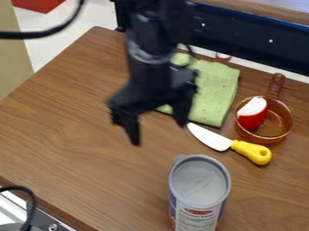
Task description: Move the can to the right side of the table
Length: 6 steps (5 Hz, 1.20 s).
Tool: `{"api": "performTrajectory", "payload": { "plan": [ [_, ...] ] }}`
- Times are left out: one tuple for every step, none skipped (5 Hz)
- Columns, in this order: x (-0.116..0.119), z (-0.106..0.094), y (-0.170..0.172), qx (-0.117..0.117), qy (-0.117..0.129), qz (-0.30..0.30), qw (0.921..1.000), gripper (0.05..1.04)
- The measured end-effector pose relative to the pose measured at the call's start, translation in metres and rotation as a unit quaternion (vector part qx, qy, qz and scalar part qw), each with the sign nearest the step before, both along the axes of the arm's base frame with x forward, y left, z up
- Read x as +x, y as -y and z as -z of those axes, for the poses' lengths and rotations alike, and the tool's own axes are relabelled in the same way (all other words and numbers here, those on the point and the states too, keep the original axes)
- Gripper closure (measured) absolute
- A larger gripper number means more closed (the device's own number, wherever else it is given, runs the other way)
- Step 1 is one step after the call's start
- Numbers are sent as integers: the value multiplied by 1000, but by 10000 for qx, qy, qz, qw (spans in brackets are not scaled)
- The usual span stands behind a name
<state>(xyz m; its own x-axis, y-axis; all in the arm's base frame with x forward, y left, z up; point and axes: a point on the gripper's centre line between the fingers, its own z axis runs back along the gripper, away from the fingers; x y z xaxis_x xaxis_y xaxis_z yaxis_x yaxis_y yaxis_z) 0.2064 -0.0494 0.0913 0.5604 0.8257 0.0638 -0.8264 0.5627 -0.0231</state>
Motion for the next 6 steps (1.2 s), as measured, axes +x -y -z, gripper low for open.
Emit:
{"api": "performTrajectory", "payload": {
  "plan": [
    [-11, -2, 31, -545, -168, -39, 9984, 83],
    [-23, -4, 50, -850, -348, -70, 9957, 83],
    [-32, -1, 67, -1041, -543, 75, 9931, 83],
    [-35, 11, 77, -1122, -744, -92, 9909, 83],
    [-35, 22, 86, -1187, -724, -313, 9898, 83],
    [-36, 32, 91, -1224, -594, -393, 9899, 83]
  ]
}}
